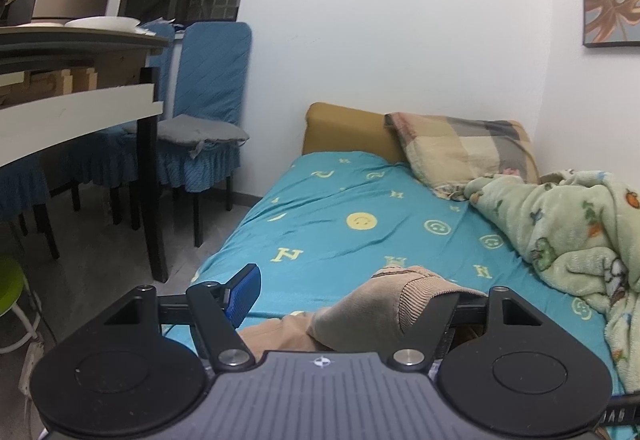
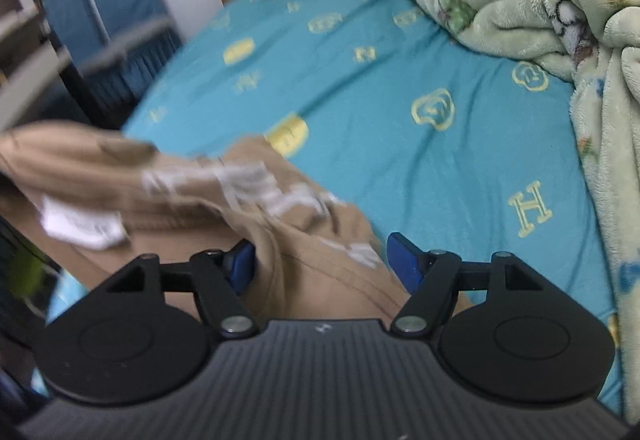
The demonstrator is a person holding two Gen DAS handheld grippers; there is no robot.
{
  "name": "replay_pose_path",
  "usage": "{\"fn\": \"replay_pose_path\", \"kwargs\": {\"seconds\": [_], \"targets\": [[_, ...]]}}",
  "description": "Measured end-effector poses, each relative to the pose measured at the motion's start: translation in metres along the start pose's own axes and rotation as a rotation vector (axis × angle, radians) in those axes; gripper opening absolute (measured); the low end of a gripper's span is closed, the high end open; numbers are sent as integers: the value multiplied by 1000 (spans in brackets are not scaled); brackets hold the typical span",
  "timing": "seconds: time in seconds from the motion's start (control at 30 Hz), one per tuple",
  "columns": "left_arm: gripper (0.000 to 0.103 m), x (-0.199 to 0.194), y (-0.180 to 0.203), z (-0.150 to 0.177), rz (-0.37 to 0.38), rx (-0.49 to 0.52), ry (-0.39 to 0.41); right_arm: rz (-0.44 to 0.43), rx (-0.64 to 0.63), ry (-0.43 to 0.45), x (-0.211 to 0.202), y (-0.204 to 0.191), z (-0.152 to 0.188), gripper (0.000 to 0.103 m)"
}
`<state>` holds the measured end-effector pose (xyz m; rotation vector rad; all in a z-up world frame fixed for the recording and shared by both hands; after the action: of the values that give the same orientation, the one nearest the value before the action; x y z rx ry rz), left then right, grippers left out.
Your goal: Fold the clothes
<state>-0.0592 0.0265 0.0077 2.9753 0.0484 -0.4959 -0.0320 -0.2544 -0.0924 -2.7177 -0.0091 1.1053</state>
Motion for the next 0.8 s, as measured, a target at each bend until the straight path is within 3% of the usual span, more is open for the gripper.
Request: {"fn": "replay_pose_path", "kwargs": {"seconds": [0.07, 0.17, 0.33, 0.5, 0.63, 0.8], "targets": [[71, 1, -5, 0, -9, -15, -4, -6, -33, -33, 5, -4, 4, 71], [72, -6, -15, 2, -29, -38, -19, 54, -26, 18, -3, 1, 3, 71], [76, -42, -35, 10, -21, -157, -1, 138, 89, 289, -49, 19, -8, 80], [80, -87, -31, -4, 0, -143, 118, 187, 75, 544, -102, 12, -20, 80], [80, -123, -29, -53, 26, -167, 218, 139, 116, 677, -157, 8, -45, 80], [80, -178, -27, -151, 54, -196, 391, 33, 100, 837, -252, -12, -107, 80]]}}
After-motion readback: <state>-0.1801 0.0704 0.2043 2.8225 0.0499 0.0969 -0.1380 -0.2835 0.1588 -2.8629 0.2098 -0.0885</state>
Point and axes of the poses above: each gripper's, at about its wrist camera, not at the fingertips, and x roughly the way its jaws point, y to its right, z to its underside, the point moved 3 cm from there along x, roughly the way its jaws point, and after that the axes turned 5 degrees about y, right-handed, at the moved point
